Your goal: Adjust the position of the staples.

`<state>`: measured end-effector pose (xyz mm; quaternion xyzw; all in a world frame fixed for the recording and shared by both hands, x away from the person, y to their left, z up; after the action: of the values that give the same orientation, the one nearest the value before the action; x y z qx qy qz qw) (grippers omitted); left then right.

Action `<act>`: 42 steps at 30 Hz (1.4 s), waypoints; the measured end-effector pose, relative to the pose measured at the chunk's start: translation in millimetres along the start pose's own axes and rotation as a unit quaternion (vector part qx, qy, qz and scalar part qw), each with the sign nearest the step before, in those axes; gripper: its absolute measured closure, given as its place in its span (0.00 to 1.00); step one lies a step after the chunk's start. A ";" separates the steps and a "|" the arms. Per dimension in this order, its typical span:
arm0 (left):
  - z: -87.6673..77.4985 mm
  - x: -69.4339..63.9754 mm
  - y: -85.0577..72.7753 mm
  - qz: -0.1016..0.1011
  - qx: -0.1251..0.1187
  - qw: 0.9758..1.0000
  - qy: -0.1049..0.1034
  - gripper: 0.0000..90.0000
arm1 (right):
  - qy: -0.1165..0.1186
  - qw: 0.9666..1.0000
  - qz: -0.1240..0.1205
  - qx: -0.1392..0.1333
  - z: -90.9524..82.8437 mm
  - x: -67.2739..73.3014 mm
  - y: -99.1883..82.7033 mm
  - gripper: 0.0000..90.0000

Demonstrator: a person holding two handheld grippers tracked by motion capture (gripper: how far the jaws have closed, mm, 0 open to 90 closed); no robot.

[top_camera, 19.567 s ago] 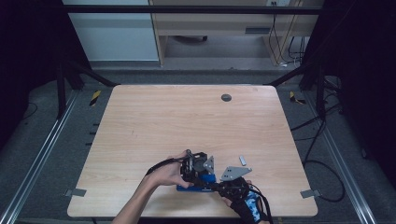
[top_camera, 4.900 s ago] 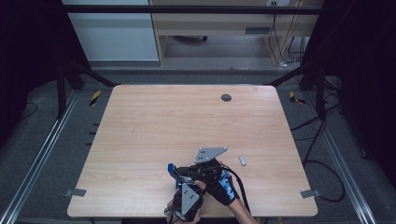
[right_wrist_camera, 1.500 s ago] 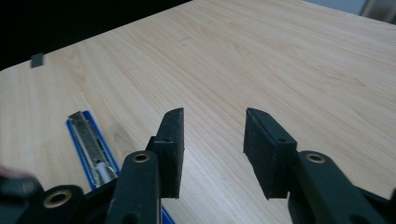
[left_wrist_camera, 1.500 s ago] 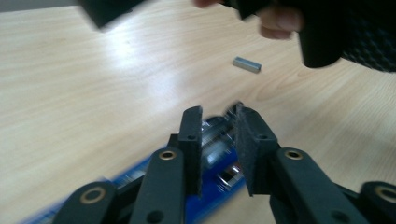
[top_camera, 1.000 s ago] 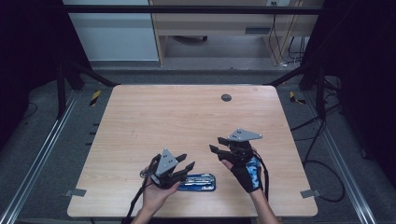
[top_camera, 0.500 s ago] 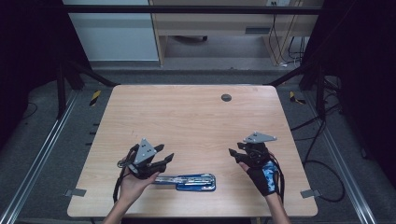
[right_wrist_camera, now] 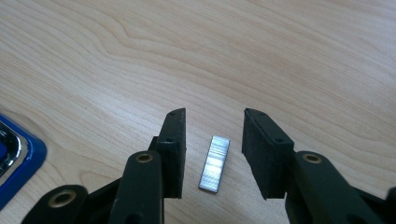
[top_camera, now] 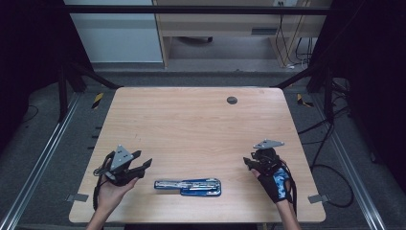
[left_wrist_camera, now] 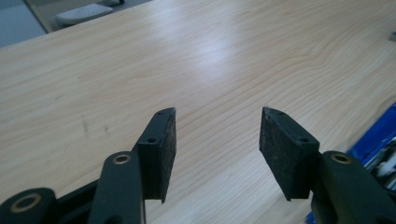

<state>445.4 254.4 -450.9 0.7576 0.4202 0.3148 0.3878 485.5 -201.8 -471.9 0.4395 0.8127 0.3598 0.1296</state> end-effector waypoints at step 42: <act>7.6 13.6 -20.1 -0.011 0.032 0.999 0.018 0.51 | 0.008 0.998 0.000 0.069 19.5 -3.5 -1.3 0.87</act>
<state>449.7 270.9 -469.8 0.7590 0.4457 0.3106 0.3588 497.0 -195.9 -487.0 0.4447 0.8365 0.3064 0.0925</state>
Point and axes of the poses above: each handheld gripper's, and its own axes: z roughly forward along the jaws, y roughly out of its top, x roughly to its left, the point moved 1 cm from there along z, roughly forward along the jaws, and after that the axes turned 8 degrees about y, right-handed, at the moved point
